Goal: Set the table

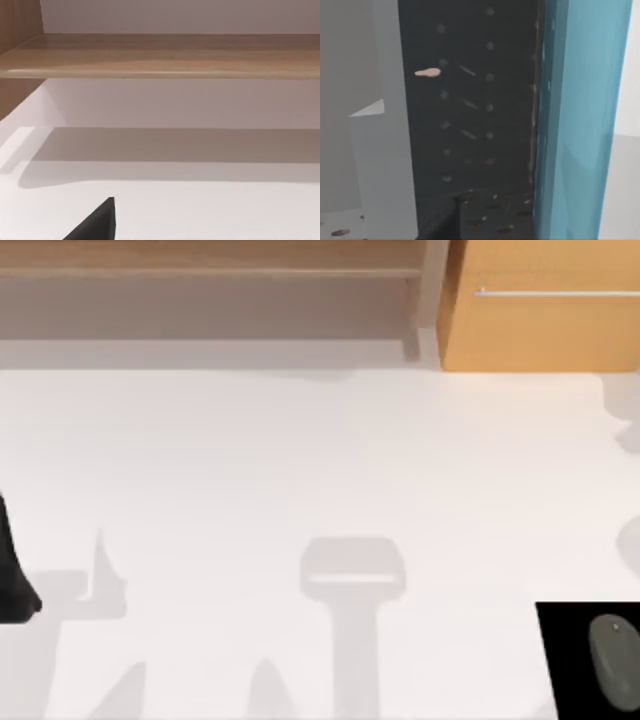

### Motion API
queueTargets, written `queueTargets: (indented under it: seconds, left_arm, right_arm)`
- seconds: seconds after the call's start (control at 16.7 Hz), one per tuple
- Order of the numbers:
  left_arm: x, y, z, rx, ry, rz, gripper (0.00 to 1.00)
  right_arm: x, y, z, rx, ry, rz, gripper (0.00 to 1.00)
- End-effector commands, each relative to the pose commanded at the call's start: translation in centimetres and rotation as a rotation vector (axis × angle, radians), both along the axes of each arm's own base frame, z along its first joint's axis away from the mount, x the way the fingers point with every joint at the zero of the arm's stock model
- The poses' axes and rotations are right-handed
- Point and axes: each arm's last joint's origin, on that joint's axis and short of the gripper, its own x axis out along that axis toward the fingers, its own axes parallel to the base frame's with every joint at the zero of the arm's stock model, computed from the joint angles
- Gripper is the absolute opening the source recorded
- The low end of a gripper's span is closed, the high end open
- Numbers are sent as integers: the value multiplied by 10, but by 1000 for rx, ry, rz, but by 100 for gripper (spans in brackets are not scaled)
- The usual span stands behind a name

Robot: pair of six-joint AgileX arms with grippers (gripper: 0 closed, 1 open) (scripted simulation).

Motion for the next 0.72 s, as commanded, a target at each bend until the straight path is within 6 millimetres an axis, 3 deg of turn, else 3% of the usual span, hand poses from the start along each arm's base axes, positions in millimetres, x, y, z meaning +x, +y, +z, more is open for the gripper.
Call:
queueTargets:
  seconds: [0.48, 0.72]
  left_arm:
    - [0, 0, 0, 0, 0, 0, 100]
    - [0, 0, 0, 0, 0, 0, 100]
  right_arm:
    - [-1, -1, 1, 0, -2, -3, 100]
    - [-20, -1, 8, -14, -23, -1, 100]
